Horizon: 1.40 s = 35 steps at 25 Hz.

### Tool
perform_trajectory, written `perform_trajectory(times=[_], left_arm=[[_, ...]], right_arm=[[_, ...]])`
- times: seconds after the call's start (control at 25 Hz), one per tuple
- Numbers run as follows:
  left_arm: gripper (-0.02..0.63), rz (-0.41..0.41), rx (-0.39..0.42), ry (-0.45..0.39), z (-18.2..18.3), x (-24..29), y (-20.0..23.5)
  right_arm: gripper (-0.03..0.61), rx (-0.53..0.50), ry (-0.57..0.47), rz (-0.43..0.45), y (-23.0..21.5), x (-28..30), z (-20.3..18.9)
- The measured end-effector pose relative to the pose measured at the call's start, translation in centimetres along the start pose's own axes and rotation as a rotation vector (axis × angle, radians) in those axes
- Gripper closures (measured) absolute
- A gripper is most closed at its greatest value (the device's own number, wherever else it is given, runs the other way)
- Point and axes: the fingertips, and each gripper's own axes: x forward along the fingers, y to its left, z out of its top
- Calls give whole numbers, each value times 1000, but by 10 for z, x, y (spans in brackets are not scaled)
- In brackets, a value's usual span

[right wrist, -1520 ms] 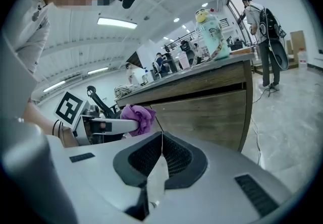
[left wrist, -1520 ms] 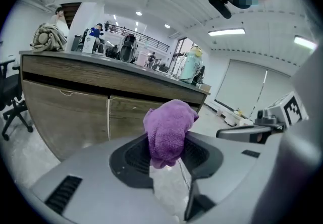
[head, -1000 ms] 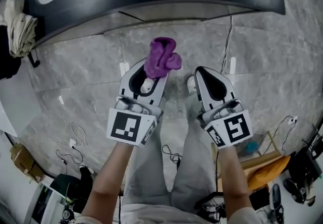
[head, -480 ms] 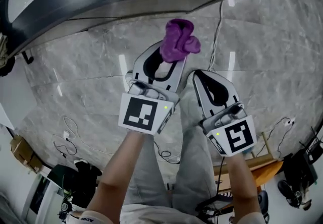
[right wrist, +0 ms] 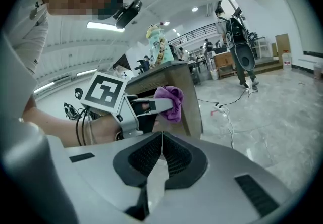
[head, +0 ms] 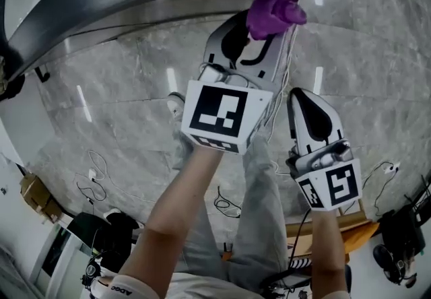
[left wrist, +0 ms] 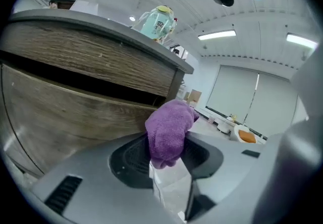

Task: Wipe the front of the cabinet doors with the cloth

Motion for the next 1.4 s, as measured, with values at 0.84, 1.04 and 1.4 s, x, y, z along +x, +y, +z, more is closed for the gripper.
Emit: perform_trajectory(times=[0.84,1.04,1.4], left_arm=[[465,138,8,4,19,-110,174],[465,224,-19,-12,25,-146,225],[466,367,-38,-28,31,-197,294]], right_arm=[[551,-47,22,120,131,101,1],[551,-64,35,133,156,117,-2],[551,-59,28,167,202,136,-8]])
